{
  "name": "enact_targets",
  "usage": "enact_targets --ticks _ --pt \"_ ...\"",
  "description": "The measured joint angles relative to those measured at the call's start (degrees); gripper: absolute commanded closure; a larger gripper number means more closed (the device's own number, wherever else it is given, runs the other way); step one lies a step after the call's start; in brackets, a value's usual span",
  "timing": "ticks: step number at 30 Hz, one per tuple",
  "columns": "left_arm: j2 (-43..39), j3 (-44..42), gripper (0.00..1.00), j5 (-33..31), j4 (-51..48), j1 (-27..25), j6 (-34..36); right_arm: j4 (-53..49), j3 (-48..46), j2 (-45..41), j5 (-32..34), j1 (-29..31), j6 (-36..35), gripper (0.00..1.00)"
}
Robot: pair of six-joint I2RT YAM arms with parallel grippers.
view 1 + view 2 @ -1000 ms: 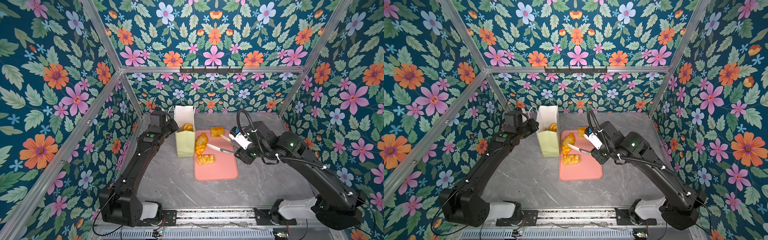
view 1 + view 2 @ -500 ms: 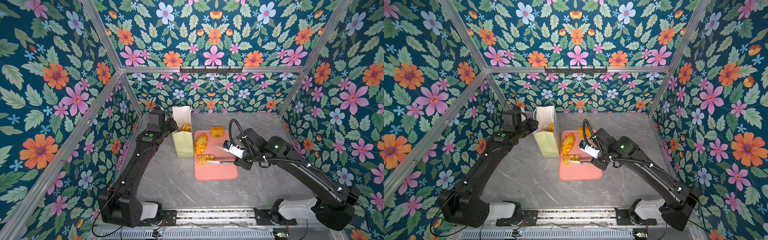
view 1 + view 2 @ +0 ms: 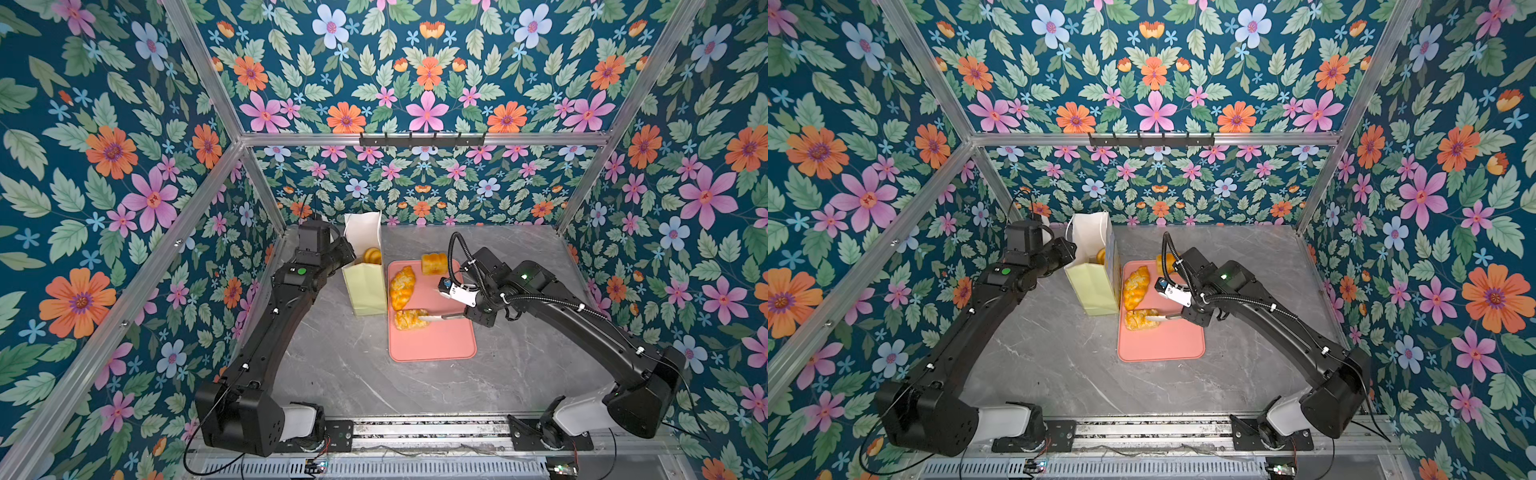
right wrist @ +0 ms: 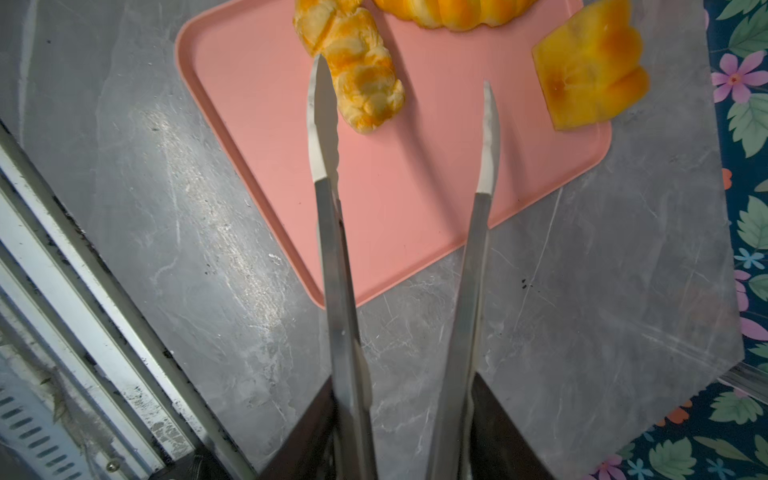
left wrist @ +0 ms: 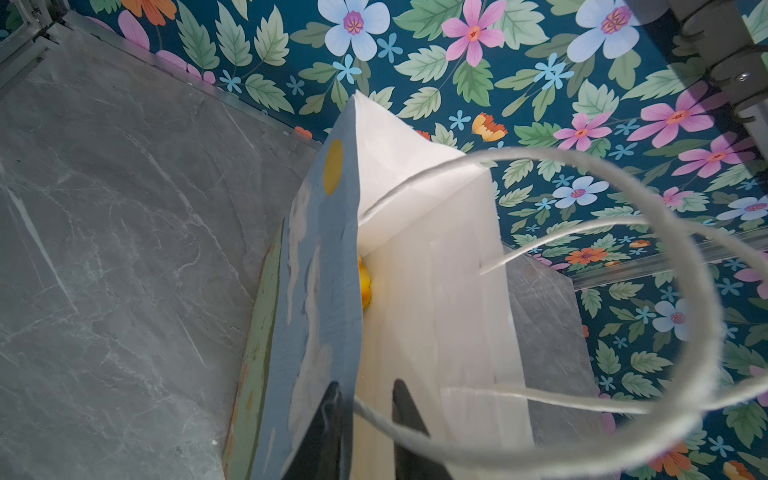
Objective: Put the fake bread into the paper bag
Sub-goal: 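Position the open tongs over the braided loaf nearest the robot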
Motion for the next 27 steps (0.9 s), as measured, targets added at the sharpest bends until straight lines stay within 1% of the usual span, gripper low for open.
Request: enact_targets --ticks 11,14,21,27 --pt "0.1 -0.9 0.77 1.1 0.4 0.0 0.0 1.5 0.6 4.7 0.7 -0.1 -3.6 0.55" --pt "0.1 -0.9 0.77 1.2 0.5 0.0 0.0 1.6 1.4 5.6 -0.7 0.0 -3.9 0.56" --pt "0.1 -1.3 0.77 1.3 0.7 0.0 0.0 1.1 2.1 6.0 -5.1 0.0 -5.3 0.56" --pt "0.1 -1.4 0.77 1.3 1.0 0.0 0.0 1.4 2.5 7.5 -6.5 0.0 -6.3 0.56"
